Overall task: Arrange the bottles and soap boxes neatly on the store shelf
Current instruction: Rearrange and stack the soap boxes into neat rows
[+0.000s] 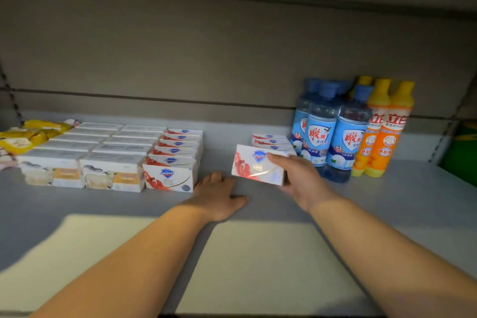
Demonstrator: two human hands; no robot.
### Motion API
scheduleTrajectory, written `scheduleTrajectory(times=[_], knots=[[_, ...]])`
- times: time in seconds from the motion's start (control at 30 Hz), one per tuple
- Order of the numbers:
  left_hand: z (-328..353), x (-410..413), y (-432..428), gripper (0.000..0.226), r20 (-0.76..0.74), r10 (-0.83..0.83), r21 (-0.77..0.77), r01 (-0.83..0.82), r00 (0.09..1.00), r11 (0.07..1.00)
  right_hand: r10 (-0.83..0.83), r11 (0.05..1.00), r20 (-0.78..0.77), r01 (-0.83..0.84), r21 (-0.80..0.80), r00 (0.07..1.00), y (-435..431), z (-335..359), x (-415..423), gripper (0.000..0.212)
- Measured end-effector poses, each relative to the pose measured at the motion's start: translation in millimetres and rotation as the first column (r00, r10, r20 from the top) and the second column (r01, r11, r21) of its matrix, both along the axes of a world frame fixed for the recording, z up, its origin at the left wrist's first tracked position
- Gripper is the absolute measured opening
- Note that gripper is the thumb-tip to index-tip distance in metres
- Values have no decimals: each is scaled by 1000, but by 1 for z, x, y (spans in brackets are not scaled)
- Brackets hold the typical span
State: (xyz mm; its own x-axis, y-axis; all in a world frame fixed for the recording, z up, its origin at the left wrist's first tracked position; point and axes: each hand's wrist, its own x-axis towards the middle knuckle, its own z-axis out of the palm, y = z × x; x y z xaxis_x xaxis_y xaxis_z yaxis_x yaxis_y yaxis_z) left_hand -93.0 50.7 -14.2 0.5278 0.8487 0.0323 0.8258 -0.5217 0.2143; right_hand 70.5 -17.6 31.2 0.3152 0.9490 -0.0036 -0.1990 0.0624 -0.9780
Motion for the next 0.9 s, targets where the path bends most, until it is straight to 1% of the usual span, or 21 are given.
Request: scheduleTrajectory(times=[0.07, 0.1, 0.13, 0.17, 0.2, 0.23, 0.3, 0.33, 0.37, 0.4, 0.43, 0.47, 0.53, 0.6, 0.67, 0.7, 0.73, 0.8, 0.87, 0.9], knots=[[0, 0, 1, 48, 38, 19, 20, -20, 999, 1000, -32, 999, -159, 34, 9, 987, -5, -13, 0, 16], [0, 0, 1, 42, 89, 25, 25, -27, 996, 999, -48, 999, -225, 53, 15, 973, -7, -18, 0, 16], [1, 0, 1, 37, 166, 26, 22, -30, 986, 999, -61, 997, -278, 70, 23, 959, -8, -21, -1, 16], [2, -2, 2, 35, 281, 24, -1, -25, 960, 1000, -70, 996, -309, 85, 33, 948, -9, -22, 0, 15], [4, -4, 2, 38, 411, 25, -52, -4, 911, 999, -76, 995, -316, 95, 44, 946, -10, -22, 0, 15], [6, -7, 0, 49, 525, 27, -113, 38, 851, 993, -74, 994, -306, 93, 50, 949, -10, -22, 0, 14], [9, -8, -6, 85, 685, -28, -176, 203, 728, 963, -41, 998, -250, 54, 43, 967, -12, -21, -2, 14], [11, -7, -11, 97, 732, -69, -170, 280, 678, 945, -23, 999, -205, 30, 32, 979, -14, -20, -4, 16], [12, -4, -14, 100, 768, -118, -137, 341, 630, 930, -10, 1000, -162, 14, 22, 987, -14, -21, -6, 21], [11, -2, -15, 96, 786, -171, -81, 372, 595, 925, -4, 1000, -137, 7, 20, 991, -15, -21, -6, 26], [12, 1, -16, 86, 796, -209, -34, 387, 568, 922, -1, 1000, -134, 4, 24, 991, -14, -22, -5, 31], [15, 3, -18, 76, 808, -215, -20, 390, 549, 921, 8, 999, -152, -3, 32, 988, -14, -22, -4, 34], [19, 4, -23, 65, 852, -161, -48, 381, 499, 923, 48, 998, -201, -38, 55, 978, -15, -19, 0, 38], [22, 3, -25, 58, 908, -12, -163, 380, 419, 910, 113, 992, -177, -102, 70, 978, -17, -14, 2, 38], [24, 4, -23, 52, 933, 184, -314, 446, 310, 838, 182, 981, -127, -172, 88, 975, -18, -12, 0, 39], [27, 4, -22, 51, 921, 265, -376, 472, 285, 798, 210, 975, -99, -201, 99, 973, -18, -11, -2, 42], [28, 4, -21, 53, 900, 326, -430, 481, 288, 764, 230, 968, -50, -224, 110, 972, -19, -11, -5, 44], [31, 5, -18, 63, 835, 429, -549, 471, 343, 691, 224, 963, 95, -236, 133, 970, -21, -12, -11, 41], [30, 5, -17, 75, 783, 479, -621, 458, 397, 636, 174, 962, 202, -211, 174, 964, -23, -15, -17, 35], [30, 6, -17, 80, 774, 481, -631, 453, 411, 629, 137, 966, 219, -180, 188, 966, -23, -15, -19, 30]])
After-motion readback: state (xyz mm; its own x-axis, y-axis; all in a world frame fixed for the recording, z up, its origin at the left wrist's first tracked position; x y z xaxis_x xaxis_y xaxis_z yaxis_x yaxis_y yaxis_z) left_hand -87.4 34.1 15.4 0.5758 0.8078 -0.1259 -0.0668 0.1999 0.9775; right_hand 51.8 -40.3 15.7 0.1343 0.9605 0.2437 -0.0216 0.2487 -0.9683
